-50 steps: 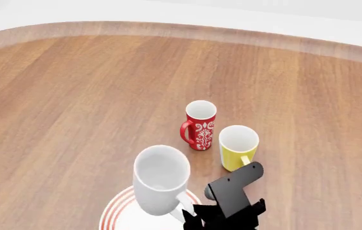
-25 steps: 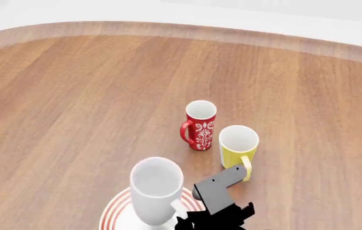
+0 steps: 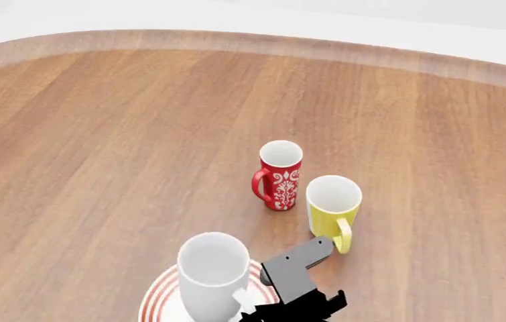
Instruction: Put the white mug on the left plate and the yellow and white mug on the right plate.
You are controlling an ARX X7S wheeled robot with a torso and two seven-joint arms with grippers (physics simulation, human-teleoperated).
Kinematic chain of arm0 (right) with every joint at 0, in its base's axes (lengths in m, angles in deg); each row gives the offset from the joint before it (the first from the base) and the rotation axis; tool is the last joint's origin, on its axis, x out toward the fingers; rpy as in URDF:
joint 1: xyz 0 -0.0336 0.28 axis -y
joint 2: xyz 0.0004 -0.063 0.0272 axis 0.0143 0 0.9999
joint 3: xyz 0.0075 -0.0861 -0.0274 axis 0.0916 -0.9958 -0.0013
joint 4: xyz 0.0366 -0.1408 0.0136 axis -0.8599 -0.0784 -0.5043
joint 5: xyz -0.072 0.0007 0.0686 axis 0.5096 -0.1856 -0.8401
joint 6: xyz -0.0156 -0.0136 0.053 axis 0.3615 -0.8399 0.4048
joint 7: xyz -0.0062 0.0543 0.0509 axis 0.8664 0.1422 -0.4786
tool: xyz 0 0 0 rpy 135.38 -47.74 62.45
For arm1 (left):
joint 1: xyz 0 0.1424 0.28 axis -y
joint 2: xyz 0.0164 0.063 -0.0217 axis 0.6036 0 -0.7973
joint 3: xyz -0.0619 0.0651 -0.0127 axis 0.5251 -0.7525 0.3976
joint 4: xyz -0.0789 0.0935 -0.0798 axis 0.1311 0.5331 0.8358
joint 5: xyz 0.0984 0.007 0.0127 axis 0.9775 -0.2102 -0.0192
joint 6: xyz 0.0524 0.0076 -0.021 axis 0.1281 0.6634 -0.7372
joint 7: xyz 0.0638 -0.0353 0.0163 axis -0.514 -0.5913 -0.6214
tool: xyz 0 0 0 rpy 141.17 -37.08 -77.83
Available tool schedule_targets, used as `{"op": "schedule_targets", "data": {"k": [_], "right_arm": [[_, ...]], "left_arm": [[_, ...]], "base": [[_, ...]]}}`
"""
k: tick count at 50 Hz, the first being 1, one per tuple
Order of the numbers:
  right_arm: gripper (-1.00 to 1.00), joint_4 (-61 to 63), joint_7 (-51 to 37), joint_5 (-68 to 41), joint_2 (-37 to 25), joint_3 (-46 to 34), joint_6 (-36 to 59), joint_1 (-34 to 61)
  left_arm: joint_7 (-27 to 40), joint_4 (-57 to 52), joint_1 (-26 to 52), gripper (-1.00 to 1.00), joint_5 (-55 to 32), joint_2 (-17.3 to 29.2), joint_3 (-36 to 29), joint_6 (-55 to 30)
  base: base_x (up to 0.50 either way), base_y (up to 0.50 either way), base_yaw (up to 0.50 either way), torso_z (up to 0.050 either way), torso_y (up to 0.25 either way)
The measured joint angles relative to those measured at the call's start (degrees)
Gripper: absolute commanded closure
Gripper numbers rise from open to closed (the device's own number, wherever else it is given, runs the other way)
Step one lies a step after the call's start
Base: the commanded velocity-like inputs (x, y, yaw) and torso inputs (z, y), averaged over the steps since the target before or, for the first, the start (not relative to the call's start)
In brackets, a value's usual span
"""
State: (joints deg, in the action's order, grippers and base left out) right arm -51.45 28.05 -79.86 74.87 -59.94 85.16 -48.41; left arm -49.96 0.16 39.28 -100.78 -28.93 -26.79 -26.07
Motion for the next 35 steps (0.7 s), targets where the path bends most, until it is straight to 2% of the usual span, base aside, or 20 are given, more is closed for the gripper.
{"op": "schedule_targets", "data": {"k": [5, 6, 17, 35], "right_arm": [[1.00, -1.0, 0.1, 0.1, 0.3, -0.3, -0.3, 0.3], [-1.00, -1.2, 0.1, 0.0, 0.3, -0.3, -0.3, 0.4], [-1.00, 0.9, -0.2, -1.1, -0.4, 0.4, 1.2, -0.5], [-1.00, 29.9, -2.9, -7.0, -9.8, 4.7, 6.9, -13.2]], "left_arm": [[0.1, 0.0, -0.1, -1.00, -0.1, 0.1, 0.0, 0.1], [0.1, 0.0, -0.1, -1.00, -0.1, 0.1, 0.0, 0.1], [0.2, -0.1, -0.3, -1.00, -0.3, 0.2, 0.1, 0.5], [0.6, 0.0, 0.0, -1.00, -0.4, 0.5, -0.2, 0.4]], "base": [[0.00, 0.00, 0.00, 0.000, 0.000], [0.00, 0.00, 0.00, 0.000, 0.000], [0.00, 0.00, 0.00, 0.000, 0.000], [0.00, 0.00, 0.00, 0.000, 0.001]]}}
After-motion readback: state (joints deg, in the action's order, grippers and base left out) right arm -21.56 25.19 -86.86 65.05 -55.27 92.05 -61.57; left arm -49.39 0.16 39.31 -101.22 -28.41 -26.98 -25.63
